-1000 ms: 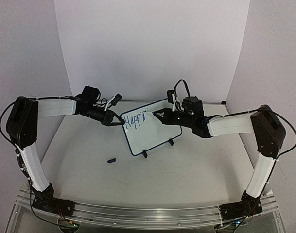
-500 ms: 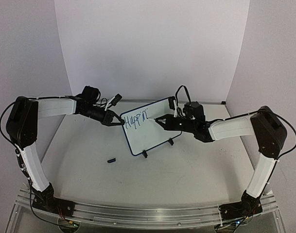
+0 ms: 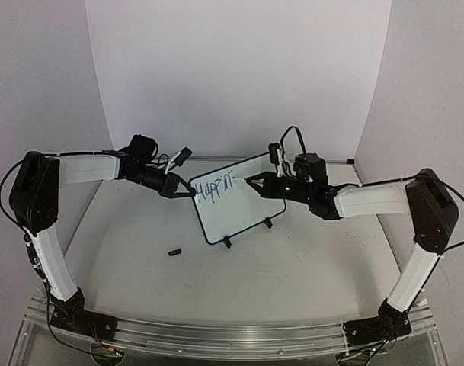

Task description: Write a sentence on the whiteboard

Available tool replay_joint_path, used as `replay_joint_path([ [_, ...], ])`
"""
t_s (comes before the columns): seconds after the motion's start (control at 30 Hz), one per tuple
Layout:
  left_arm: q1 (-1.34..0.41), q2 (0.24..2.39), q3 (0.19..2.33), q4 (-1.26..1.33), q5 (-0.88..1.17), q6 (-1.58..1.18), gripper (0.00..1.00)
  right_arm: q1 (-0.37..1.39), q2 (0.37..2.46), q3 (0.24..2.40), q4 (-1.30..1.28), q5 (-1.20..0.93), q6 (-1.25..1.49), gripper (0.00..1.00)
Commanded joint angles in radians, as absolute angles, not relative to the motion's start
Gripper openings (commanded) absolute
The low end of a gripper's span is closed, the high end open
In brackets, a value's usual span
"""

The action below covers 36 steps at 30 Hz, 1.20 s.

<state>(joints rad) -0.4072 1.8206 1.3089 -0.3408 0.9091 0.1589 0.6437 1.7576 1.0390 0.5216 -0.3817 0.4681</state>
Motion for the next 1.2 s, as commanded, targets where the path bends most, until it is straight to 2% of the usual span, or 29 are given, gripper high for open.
replay_joint_path([
  [0.0,-0.43,1.807,1.322,-0.392,0.847,0.22,0.0,0.64,1.778,1.092,0.54,-0.377,0.456,0.0],
  [0.37,-0.431,1.808,1.322,-0.393,0.846,0.222,0.0,0.639,1.834,1.126,0.54,-0.363,0.455,0.0],
  [0.7,-0.433,1.808,1.322,-0.394,0.844,0.222,0.0,0.627,1.813,1.085,0.539,-0.273,0.479,0.0],
  [1.17,-0.436,1.81,1.324,-0.397,0.841,0.224,0.0,0.623,1.809,1.116,0.568,-0.281,0.473,0.0],
])
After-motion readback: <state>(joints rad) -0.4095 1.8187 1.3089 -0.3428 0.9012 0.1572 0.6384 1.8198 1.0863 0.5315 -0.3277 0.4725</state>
